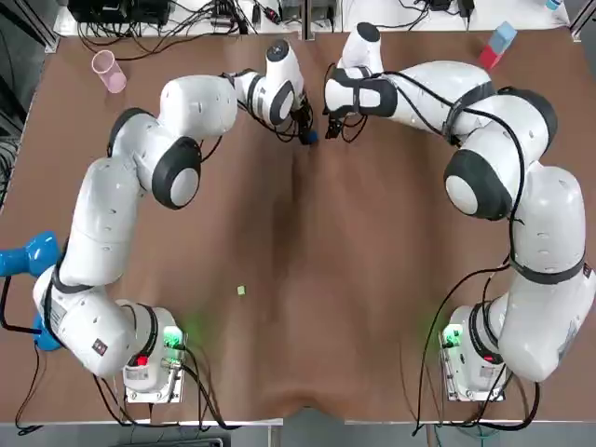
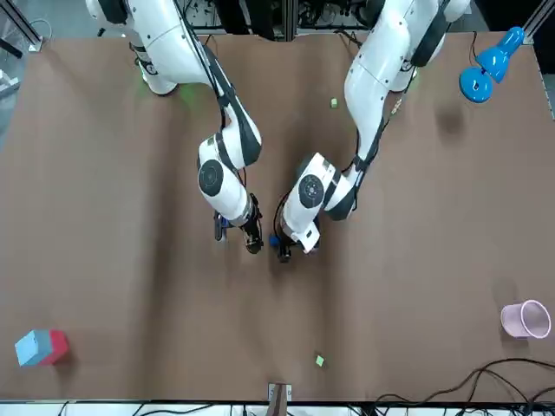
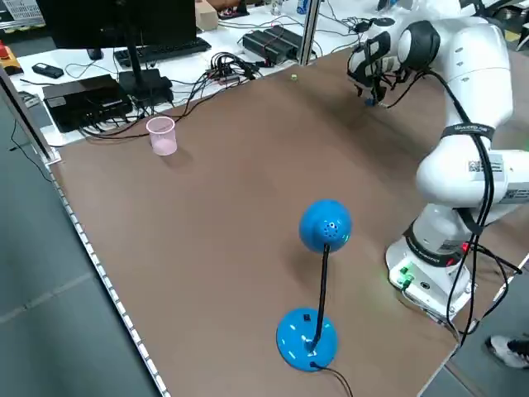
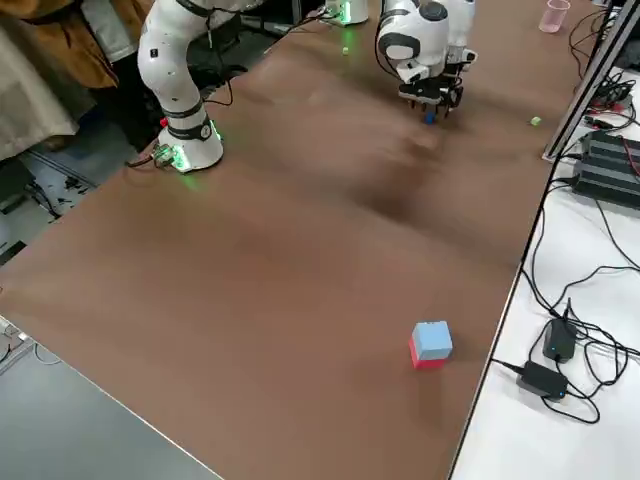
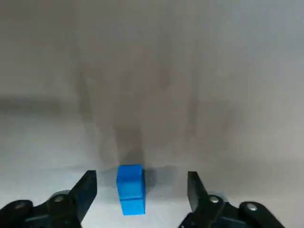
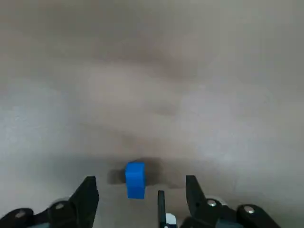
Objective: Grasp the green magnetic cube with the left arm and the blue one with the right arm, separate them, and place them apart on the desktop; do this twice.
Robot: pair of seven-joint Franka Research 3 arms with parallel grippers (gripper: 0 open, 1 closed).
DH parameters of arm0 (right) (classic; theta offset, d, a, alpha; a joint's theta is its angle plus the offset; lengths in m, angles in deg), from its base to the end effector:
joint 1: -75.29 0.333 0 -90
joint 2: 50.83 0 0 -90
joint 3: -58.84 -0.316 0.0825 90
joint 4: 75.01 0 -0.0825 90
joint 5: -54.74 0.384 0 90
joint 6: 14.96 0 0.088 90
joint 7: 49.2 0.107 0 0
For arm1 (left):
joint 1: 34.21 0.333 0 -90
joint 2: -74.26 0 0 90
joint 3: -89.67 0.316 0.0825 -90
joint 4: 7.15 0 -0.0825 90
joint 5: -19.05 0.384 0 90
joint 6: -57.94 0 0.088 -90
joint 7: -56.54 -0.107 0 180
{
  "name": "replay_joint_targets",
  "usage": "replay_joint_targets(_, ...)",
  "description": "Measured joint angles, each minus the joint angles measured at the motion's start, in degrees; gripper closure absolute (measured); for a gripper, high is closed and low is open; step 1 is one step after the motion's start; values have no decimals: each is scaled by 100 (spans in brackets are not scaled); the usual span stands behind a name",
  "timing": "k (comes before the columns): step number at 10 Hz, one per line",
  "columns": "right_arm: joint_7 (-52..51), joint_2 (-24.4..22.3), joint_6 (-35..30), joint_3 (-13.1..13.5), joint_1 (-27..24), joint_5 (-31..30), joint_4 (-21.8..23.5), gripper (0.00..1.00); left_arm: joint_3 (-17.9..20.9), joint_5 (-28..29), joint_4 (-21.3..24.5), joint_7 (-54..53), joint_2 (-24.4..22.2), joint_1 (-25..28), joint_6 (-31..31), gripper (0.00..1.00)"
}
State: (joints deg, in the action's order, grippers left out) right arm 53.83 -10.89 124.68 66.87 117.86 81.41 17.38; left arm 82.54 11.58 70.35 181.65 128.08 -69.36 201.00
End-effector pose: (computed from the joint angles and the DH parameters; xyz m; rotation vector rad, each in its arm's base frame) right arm 0.5739 0.4132 0.2337 -2.1403 1.9788 0.2495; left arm 0.5743 -0.4905 0.1780 2.0209 2.0875 -0.2333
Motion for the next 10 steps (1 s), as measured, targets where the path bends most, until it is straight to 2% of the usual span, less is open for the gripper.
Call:
replay_joint_targets(1,38,18,4,-8,9,1,-4,16,0,0,-7,57,6,-8,0,16)
replay_joint_targets(4,158,120,40,-22,82,1,-72,16,2,0,-13,86,7,-8,0,34)
replay_joint_targets(7,216,155,40,-22,91,1,-117,16,10,0,-14,86,9,-8,0,57)
replay_joint_targets(10,459,283,40,-35,125,3,-219,16,16,0,-16,83,9,-8,0,75)
